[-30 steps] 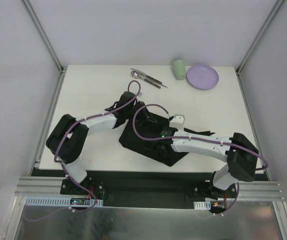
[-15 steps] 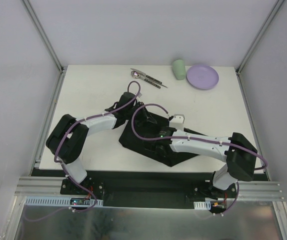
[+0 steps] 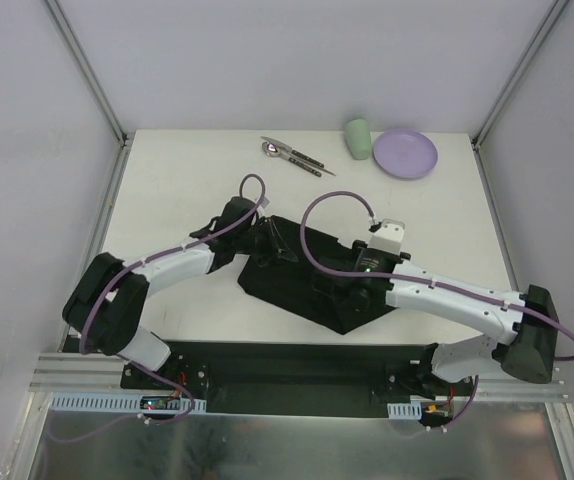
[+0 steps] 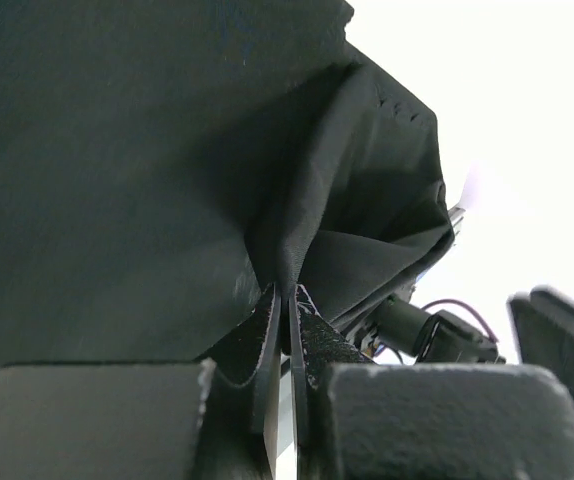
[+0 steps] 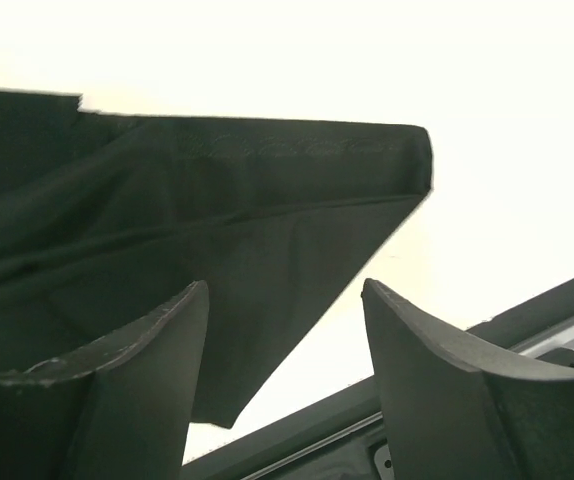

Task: Set the dinner table for one person
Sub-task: Flatten out the napkin at the center of the board.

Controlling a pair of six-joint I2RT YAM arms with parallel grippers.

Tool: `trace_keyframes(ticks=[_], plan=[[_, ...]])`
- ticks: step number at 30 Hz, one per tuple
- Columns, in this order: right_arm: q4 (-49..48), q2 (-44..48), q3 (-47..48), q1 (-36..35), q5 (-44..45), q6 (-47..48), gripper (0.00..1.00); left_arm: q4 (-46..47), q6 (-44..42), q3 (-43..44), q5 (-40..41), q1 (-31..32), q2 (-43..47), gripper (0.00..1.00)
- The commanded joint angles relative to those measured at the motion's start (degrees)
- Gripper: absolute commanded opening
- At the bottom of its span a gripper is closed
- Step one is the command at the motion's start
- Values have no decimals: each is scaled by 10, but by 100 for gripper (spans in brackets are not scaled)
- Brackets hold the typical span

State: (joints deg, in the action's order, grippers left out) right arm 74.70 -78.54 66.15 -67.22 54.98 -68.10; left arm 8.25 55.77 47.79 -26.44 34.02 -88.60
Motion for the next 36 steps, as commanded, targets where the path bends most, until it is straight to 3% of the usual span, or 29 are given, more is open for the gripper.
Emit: trace_keyframes(ticks=[1, 7, 12, 23, 36], plan=[[55, 46, -20, 37, 14, 18, 66, -54, -37, -27, 20, -4, 89, 0], [-40, 76, -59, 103, -31, 107, 67, -120, -60, -65, 53, -13, 178, 0], [-72, 94, -95, 144, -74, 124, 67, -152, -70, -103, 60, -33, 235, 0], [-137, 131, -152, 253, -122, 190, 68, -164, -78, -130, 53, -33, 263, 0], [-271, 65, -125, 429, -229, 318, 66, -163, -78, -139, 58, -34, 275, 0]])
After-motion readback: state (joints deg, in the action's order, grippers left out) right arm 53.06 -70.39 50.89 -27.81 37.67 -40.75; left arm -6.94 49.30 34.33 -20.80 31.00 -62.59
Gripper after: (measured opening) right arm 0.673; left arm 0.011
